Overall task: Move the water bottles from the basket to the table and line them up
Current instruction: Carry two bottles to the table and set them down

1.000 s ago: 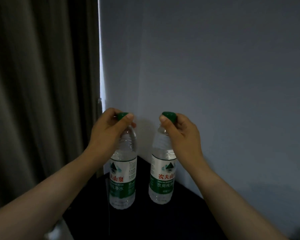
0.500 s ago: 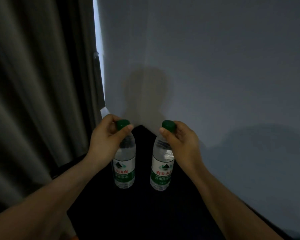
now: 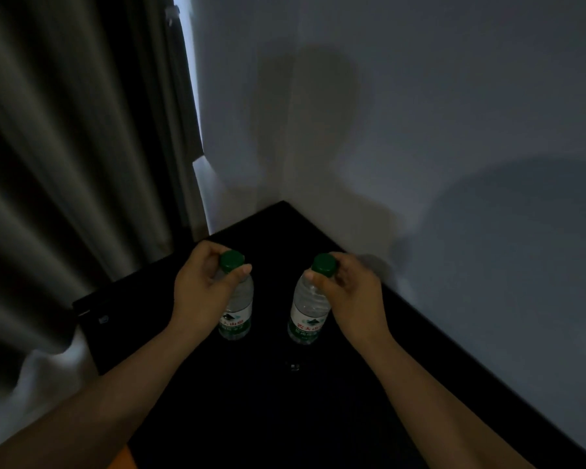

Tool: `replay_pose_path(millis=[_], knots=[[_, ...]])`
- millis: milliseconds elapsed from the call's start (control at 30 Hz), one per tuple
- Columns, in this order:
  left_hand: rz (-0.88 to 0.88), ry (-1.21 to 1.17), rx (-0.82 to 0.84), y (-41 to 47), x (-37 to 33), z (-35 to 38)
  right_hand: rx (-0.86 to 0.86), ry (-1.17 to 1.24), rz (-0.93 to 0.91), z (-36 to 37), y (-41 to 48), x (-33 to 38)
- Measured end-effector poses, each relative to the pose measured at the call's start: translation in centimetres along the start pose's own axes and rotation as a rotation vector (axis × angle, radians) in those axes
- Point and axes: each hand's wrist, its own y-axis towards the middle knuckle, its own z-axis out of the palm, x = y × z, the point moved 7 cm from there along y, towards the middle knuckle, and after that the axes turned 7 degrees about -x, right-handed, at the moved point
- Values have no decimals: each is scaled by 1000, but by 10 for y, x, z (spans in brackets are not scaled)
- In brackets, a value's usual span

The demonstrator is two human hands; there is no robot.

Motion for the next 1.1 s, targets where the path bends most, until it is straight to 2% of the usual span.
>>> replay_pose_path(millis=[433,700,900,1100], knots=[[-12,43,17,4,53,-8,22,-11,43,19,5,-25],[-12,46,74,5,56,-10,-26,-41,16,31,18,-33],[-26,62,84,5,56,-8,-16,-119,41,37,13,-57],[-30,95,114,5,55,-9,4,-187,19,47,17,-51]])
